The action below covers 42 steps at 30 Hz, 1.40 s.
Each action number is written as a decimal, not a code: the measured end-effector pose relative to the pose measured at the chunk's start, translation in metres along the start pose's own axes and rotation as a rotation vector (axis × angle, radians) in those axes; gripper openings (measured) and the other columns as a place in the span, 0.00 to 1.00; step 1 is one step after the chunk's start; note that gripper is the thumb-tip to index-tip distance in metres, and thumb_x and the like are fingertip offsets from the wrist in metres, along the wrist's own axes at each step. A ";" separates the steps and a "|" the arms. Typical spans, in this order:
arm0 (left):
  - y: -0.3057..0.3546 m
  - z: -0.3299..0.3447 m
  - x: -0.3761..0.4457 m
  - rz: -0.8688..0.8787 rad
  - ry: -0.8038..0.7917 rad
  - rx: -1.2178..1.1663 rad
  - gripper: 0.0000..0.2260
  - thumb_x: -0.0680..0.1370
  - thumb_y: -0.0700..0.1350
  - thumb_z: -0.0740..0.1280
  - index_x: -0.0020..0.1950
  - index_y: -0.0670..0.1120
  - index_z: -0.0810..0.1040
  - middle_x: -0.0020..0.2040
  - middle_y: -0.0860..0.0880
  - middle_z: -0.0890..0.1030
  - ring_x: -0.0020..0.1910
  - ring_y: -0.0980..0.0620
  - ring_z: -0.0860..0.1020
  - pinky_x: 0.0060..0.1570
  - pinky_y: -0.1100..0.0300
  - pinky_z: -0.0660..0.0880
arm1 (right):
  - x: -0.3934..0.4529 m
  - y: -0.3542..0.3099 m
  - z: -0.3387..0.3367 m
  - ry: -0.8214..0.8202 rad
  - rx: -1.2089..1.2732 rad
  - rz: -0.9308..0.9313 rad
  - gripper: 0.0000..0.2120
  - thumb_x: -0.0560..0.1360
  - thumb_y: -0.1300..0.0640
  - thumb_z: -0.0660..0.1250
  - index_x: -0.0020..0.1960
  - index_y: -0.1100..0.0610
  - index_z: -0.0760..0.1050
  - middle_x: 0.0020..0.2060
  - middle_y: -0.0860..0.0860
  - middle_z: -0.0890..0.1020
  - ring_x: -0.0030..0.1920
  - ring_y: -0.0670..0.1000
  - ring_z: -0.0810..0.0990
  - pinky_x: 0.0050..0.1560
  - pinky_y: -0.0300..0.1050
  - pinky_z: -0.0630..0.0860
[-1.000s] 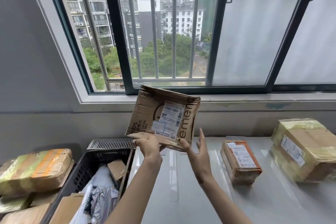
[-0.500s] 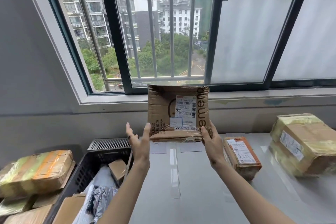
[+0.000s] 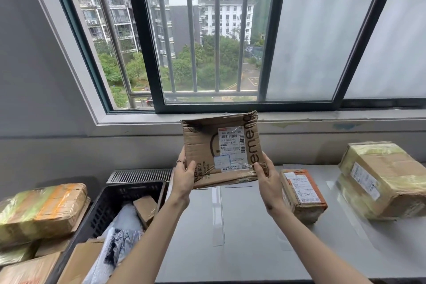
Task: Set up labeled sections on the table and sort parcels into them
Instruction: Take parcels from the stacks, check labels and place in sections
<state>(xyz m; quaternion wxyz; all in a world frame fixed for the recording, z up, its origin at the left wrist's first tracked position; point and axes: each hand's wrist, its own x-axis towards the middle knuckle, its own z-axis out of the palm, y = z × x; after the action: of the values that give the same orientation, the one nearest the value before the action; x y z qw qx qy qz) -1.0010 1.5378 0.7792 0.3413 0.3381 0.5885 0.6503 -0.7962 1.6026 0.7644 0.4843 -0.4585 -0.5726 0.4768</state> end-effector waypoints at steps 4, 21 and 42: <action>0.001 0.001 0.004 0.004 -0.011 0.004 0.23 0.82 0.34 0.56 0.74 0.52 0.68 0.63 0.49 0.81 0.63 0.50 0.78 0.65 0.49 0.74 | 0.001 0.003 0.002 0.014 0.015 0.004 0.20 0.82 0.58 0.61 0.73 0.51 0.67 0.63 0.46 0.77 0.65 0.46 0.74 0.64 0.39 0.69; 0.000 0.041 0.002 -0.002 -0.126 -0.087 0.26 0.76 0.52 0.68 0.73 0.53 0.67 0.71 0.47 0.70 0.67 0.50 0.72 0.64 0.57 0.70 | 0.019 -0.019 -0.043 0.143 0.102 0.024 0.19 0.79 0.51 0.66 0.69 0.49 0.73 0.58 0.47 0.82 0.59 0.48 0.80 0.57 0.44 0.79; 0.010 0.394 -0.065 -0.026 -0.301 -0.277 0.25 0.72 0.44 0.66 0.69 0.47 0.70 0.57 0.44 0.81 0.55 0.46 0.80 0.58 0.47 0.77 | 0.103 -0.007 -0.381 0.337 0.203 -0.033 0.25 0.73 0.41 0.64 0.65 0.53 0.78 0.57 0.48 0.83 0.60 0.47 0.78 0.58 0.39 0.73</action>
<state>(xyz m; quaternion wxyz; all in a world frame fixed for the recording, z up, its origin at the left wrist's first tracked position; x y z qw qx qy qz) -0.6350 1.6935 0.8173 0.4768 0.3737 0.4402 0.6627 -0.4299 1.7419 0.8122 0.6247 -0.4714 -0.4398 0.4406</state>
